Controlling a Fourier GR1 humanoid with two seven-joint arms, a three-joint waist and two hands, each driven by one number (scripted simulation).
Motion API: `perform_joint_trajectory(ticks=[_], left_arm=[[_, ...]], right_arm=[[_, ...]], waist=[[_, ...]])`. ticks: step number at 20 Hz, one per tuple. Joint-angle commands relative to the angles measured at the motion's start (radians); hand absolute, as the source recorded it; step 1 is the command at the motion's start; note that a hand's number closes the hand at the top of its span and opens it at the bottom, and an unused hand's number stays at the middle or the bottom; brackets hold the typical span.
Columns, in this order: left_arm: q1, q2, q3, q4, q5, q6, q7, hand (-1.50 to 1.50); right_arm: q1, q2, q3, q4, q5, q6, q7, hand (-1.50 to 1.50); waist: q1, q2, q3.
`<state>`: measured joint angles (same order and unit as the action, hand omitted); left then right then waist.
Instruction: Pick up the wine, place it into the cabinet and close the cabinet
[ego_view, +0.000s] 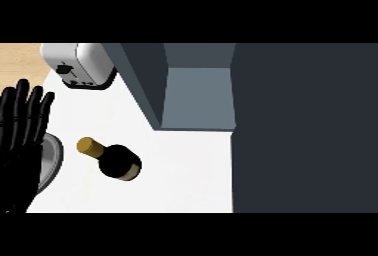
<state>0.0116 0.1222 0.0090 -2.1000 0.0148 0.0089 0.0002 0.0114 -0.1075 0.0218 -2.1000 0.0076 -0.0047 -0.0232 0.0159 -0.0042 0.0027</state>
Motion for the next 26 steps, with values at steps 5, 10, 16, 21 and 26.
perform_joint_trajectory(ticks=[5, 10, 16, 21, 26], left_arm=[[0.147, -0.013, -0.183, -0.038, 0.009, -0.146, -0.115, -1.50], [0.229, -0.097, -0.333, -0.068, 0.183, -0.164, 0.052, -1.50], [0.299, -0.109, -0.471, -0.279, 0.119, -0.083, 0.178, -1.50], [0.216, -0.122, -0.519, -0.290, 0.081, 0.006, 0.261, -1.50], [0.317, -0.114, -0.643, -0.398, -0.006, 0.053, 0.287, -1.50]], right_arm=[[0.148, -0.016, -0.010, -0.142, -0.094, 0.073, 0.017, -1.50], [0.152, -0.045, 0.065, -0.139, -0.192, 0.155, 0.147, -1.50], [0.207, -0.066, 0.034, -0.240, -0.232, 0.181, 0.207, -1.50], [0.214, -0.030, 0.129, -0.370, -0.184, 0.143, 0.320, -1.50], [0.048, -0.046, 0.064, -0.314, -0.226, 0.094, 0.424, -1.50]], waist=[[-0.025, 0.000, -0.003], [-0.017, 0.001, -0.003], [-0.014, 0.002, -0.002], [-0.019, 0.003, -0.003], [-0.009, 0.002, -0.003]])
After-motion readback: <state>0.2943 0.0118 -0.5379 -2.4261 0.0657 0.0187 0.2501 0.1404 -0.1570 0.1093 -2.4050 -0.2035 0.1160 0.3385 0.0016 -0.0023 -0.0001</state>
